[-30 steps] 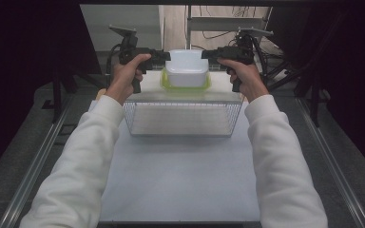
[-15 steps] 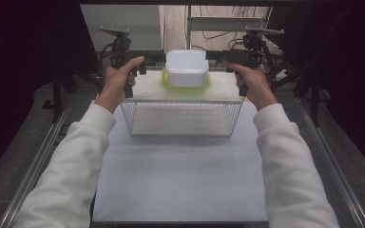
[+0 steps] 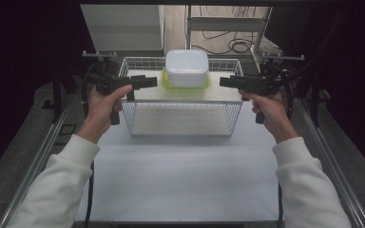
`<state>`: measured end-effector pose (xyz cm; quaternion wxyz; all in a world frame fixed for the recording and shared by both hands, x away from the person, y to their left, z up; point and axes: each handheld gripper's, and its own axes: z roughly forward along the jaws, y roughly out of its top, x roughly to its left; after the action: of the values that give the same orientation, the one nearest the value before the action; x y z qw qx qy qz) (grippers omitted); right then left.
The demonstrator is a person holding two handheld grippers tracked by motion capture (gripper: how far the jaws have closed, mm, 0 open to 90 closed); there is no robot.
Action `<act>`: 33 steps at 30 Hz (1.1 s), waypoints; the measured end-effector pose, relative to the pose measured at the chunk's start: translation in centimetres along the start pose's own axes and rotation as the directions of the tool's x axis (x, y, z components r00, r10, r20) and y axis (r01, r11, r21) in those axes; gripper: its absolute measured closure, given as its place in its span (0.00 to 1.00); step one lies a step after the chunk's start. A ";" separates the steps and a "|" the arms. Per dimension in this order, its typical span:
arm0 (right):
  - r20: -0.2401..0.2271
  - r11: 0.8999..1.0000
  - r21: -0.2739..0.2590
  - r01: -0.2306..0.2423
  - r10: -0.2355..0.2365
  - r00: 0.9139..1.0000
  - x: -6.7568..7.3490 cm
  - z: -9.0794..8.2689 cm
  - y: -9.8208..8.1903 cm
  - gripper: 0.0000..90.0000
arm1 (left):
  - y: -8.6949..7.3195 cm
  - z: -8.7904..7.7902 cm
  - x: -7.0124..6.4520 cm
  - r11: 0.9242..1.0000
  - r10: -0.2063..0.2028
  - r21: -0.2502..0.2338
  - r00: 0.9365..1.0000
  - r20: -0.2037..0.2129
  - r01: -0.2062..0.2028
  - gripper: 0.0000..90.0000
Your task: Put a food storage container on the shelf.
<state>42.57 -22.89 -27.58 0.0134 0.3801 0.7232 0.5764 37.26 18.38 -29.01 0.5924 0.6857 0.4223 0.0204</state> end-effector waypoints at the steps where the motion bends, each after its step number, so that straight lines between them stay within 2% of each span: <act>1: 0.005 1.000 0.009 0.012 -0.012 1.000 0.1 -0.2 -0.7 0.31 | -0.7 -0.3 -0.3 1.000 0.015 0.002 1.000 -0.008 -0.015 0.31; 3: 0.022 0.999 0.023 0.039 -0.039 0.999 0.3 -0.7 -2.2 0.31 | -2.2 -0.7 -0.6 0.999 0.042 0.015 0.999 -0.024 -0.042 0.31; 5: 0.030 0.998 0.037 0.060 -0.061 0.998 0.5 -1.1 -3.5 0.31 | -2.7 -0.9 -0.6 0.999 0.043 0.022 0.999 -0.020 -0.043 0.31; 6: 0.044 0.996 0.043 0.080 -0.082 0.996 0.8 -1.5 -4.8 0.31 | -4.5 -1.2 -0.3 0.998 0.042 0.047 0.999 -0.028 -0.041 0.31; 8: 0.058 0.994 0.052 0.101 -0.104 0.993 1.1 -1.8 -6.3 0.31 | -6.1 -1.5 0.0 0.997 0.042 0.065 0.998 -0.042 -0.039 0.30; 9: 0.053 0.993 0.052 0.101 -0.104 0.993 1.1 -1.9 -7.0 0.31 | -7.5 -1.6 0.1 0.997 0.033 0.076 0.998 -0.054 -0.028 0.30; 10: 0.042 0.994 0.053 0.099 -0.101 0.994 1.1 -2.2 -8.3 0.31 | -8.5 -1.7 0.2 0.996 0.029 0.082 0.998 -0.054 -0.024 0.30; 12: 0.040 0.994 0.056 0.096 -0.098 0.994 1.1 -2.4 -9.8 0.31 | -10.2 -1.9 0.3 0.996 0.018 0.089 0.998 -0.060 -0.013 0.30; 14: 0.038 0.994 0.066 0.090 -0.093 0.995 1.0 -2.6 -11.5 0.31 | -12.2 -2.0 0.3 0.995 -0.001 0.099 0.999 -0.046 0.006 0.30; 18: 0.055 0.991 0.097 0.086 -0.092 0.994 0.7 -2.7 -14.5 0.31 | -15.7 -1.7 0.3 0.988 0.007 0.152 0.997 -0.073 0.004 0.30; 20: 0.061 0.991 0.111 0.069 -0.076 0.995 0.5 -2.7 -16.1 0.31 | -17.1 -1.6 0.3 0.983 0.020 0.183 0.996 -0.089 -0.003 0.30; 22: 0.065 0.989 0.133 0.057 -0.066 0.996 0.3 -2.6 -17.4 0.31 | -18.3 -1.6 0.5 0.981 0.033 0.193 0.993 -0.109 -0.011 0.30; 25: 0.095 0.983 0.176 0.049 -0.067 0.993 -0.1 -2.6 -19.0 0.31 | -20.0 -1.8 1.0 0.981 0.024 0.196 0.990 -0.137 0.003 0.30; 27: 0.105 0.983 0.182 0.041 -0.061 0.993 -0.3 -2.5 -19.7 0.31 | -20.7 -1.8 1.4 0.974 0.035 0.225 0.987 -0.158 0.001 0.29; 29: 0.118 0.980 0.195 0.042 -0.066 0.991 -0.5 -2.5 -20.2 0.31 | -21.0 -2.0 1.7 0.975 0.031 0.223 0.983 -0.180 0.010 0.29; 33: 0.126 0.976 0.212 0.053 -0.081 0.989 -0.7 -2.2 -20.5 0.31 | -20.9 -2.0 1.8 0.977 0.027 0.212 0.984 -0.178 0.012 0.28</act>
<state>31.05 -26.06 -44.43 0.0415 0.3924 0.7895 0.4701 25.71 19.82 -46.63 0.4753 0.7419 0.4712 0.0392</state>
